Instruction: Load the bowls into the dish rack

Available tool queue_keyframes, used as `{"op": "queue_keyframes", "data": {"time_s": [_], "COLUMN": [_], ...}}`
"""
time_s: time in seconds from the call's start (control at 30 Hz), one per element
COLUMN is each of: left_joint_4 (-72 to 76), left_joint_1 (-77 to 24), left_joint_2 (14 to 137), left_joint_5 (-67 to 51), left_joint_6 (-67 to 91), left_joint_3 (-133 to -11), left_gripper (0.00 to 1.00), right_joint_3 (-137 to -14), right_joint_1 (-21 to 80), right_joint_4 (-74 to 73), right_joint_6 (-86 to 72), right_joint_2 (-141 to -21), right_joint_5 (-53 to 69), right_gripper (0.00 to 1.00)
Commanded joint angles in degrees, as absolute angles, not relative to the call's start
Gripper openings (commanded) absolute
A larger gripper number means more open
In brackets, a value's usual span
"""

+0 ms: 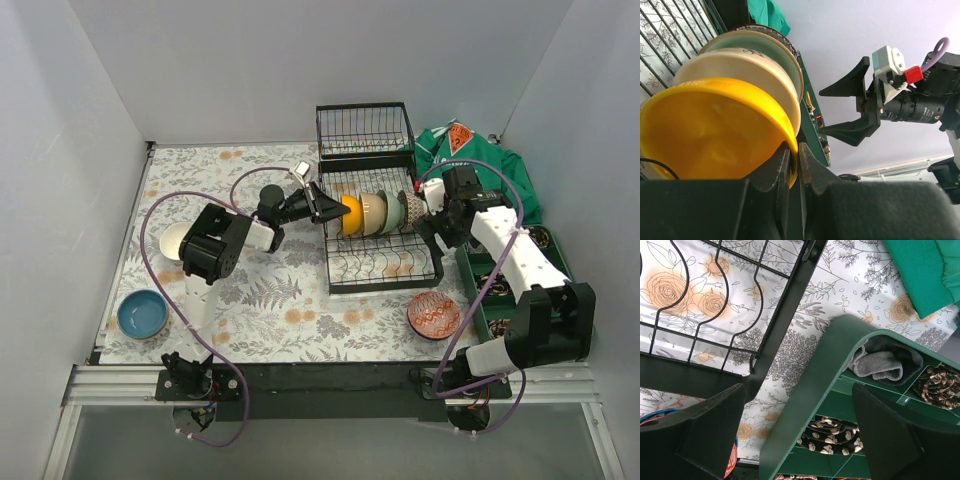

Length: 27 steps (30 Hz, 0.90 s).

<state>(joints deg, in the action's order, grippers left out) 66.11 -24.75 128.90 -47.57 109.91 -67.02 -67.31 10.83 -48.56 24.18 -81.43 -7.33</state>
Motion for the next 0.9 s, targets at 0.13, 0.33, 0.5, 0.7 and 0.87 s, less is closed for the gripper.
{"op": "queue_keyframes", "data": {"time_s": [0.13, 0.33, 0.5, 0.7, 0.87], "left_joint_4": [67.9, 58.1, 45.3, 24.0, 6.0], "left_joint_1": [-24.8, -24.8, -24.5, -24.5, -24.3], "left_joint_2": [126.9, 123.8, 120.3, 115.4, 111.6], "left_joint_5": [-47.2, -47.9, -46.4, -41.7, -35.3], "left_joint_6": [112.0, 104.5, 97.1, 80.2, 67.5], "left_joint_3": [-65.7, -66.3, -68.2, -72.9, -78.0], "left_gripper": [0.01, 0.36, 0.51, 0.58, 0.63], "right_joint_3": [-70.6, -72.4, -72.9, -72.9, -72.3], "right_joint_1": [10.5, 10.5, 10.6, 10.5, 10.6], "right_joint_4": [-49.0, -48.7, -48.3, -48.0, -47.6], "right_joint_6": [23.8, 23.7, 23.6, 23.6, 23.7], "right_joint_2": [-83.8, -85.0, -85.2, -84.2, -82.8], "right_joint_5": [-6.2, -5.7, -5.4, -5.3, -5.3], "right_gripper": [0.95, 0.95, 0.95, 0.96, 0.96]}}
